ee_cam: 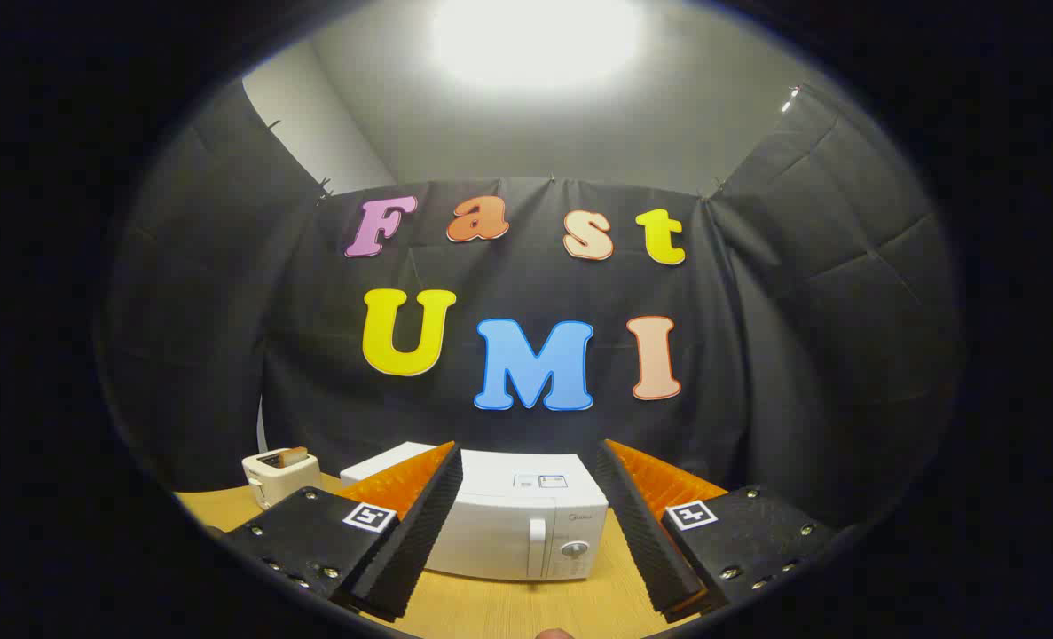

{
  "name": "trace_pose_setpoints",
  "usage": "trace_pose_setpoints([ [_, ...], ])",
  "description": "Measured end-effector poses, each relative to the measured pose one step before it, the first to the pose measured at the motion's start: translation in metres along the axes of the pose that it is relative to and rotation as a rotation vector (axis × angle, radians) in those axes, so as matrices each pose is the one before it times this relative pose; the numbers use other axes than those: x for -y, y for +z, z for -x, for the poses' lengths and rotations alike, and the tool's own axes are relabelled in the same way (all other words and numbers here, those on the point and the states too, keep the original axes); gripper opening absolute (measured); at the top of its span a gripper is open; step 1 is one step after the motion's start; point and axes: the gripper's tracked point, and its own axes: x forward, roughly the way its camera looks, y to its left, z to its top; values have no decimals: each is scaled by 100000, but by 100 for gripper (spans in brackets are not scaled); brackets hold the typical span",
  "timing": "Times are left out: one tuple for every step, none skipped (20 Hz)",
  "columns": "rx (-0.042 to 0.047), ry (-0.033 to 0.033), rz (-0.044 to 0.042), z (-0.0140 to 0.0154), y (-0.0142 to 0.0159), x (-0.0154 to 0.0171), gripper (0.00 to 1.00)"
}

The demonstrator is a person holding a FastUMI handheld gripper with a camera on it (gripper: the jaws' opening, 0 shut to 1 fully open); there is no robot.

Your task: Open the microwave, put the food inside, and close the microwave door.

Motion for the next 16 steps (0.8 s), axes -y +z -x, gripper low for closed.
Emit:
trace_pose_setpoints([
  [-1665,623,-97,260,-789,32,95],
  [-2055,548,-344,335,-651,56,95],
  [-1117,143,-639,371,-468,261,95],
  [-330,-385,-425,251,-179,284,95],
  [-235,-127,-321,192,-355,168,95],
  [-599,282,147,104,-330,-51,95],
  [-405,18,291,71,-365,88,95],
  [236,179,-77,66,-110,19,95],
  [717,113,-70,-10,17,-53,95],
  [519,-470,80,-58,-14,149,95],
  [76,-294,-116,-55,-189,66,95],
  [56,64,-363,-15,-138,-25,95],
  [251,-302,-273,-111,-67,133,95],
  [-5,-369,-163,-208,-87,212,95],
  [59,-89,-245,-128,-263,102,95],
  [-87,-258,-272,-219,-177,182,95],
])
